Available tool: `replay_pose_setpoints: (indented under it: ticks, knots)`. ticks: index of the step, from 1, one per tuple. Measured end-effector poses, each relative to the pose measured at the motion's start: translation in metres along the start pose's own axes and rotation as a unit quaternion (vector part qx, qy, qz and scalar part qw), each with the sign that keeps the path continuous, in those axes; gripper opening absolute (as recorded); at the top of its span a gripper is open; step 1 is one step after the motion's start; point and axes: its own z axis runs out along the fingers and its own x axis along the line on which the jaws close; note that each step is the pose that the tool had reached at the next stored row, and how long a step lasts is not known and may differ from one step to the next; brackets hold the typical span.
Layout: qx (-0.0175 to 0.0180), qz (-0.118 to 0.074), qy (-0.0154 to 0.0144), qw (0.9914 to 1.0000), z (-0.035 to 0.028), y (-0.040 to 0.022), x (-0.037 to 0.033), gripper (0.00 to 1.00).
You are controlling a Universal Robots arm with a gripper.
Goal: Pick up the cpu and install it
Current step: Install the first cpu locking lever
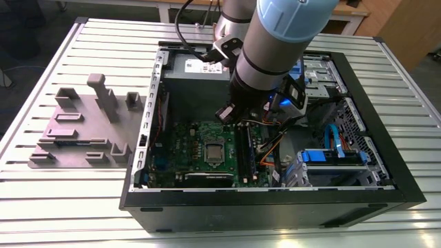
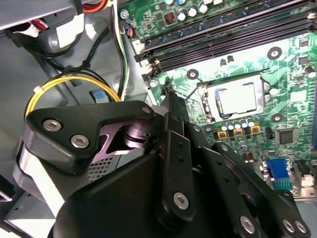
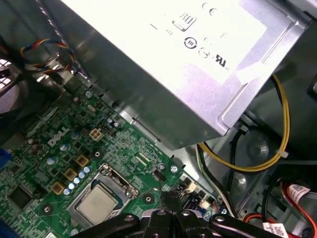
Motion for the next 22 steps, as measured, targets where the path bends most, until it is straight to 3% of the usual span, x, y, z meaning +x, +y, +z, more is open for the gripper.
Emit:
replay_pose_setpoints:
  ticks: [10, 22]
  knots:
    - [0.0018, -0.012, -0.0013, 0.99993, 0.004, 0.0036, -0.0032, 0.11]
    - [0.0004, -0.025, 0.001, 0.99969, 0.0063, 0.0041, -0.0025, 0.11]
